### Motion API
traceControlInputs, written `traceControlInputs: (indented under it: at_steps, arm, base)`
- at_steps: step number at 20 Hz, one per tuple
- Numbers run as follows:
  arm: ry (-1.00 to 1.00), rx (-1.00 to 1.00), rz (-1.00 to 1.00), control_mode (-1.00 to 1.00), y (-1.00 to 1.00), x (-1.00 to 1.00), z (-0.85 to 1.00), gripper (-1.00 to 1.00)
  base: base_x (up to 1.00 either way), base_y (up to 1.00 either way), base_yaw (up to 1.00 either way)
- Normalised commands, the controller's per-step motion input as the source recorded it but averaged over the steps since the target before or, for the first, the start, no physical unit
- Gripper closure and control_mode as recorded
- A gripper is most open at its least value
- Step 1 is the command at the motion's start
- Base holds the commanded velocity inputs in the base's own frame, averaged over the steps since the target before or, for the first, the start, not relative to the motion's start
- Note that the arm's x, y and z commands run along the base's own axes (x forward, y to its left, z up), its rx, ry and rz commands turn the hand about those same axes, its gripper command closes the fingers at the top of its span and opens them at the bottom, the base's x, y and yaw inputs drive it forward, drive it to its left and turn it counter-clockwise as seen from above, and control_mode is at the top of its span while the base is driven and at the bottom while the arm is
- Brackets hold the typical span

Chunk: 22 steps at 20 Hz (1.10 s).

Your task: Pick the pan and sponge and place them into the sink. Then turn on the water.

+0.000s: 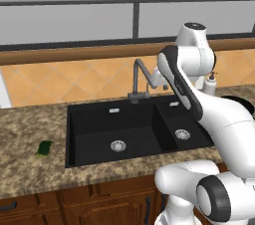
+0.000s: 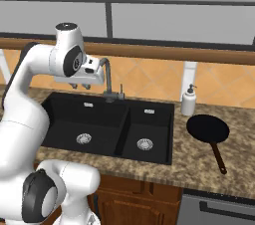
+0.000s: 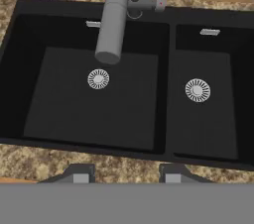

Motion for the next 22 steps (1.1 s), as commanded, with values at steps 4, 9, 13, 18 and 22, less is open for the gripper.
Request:
traceControlInputs:
  at_steps: [4, 9, 13, 18, 22]
  arm:
    - [0.0, 0.0, -0.04, -1.0, -0.18, -0.18, 0.0, -1.0]
    - [0.01, -0.03, -0.11, -1.0, -0.93, -0.08, -0.12, -1.0]
    - [0.05, -0.06, -0.16, -1.0, -1.0, 0.0, -0.24, -1.0]
    - [0.15, -0.11, -0.23, -1.0, -1.0, 0.01, -0.32, -1.0]
    - [0.13, -0.1, -0.21, -1.0, -1.0, 0.04, -0.41, -1.0]
  base:
    - [0.0, 0.0, 0.0]
    - [0.0, 0.0, 0.0]
    - [0.0, 0.0, 0.0]
    - [0.0, 0.0, 0.0]
    - [0.0, 0.0, 0.0]
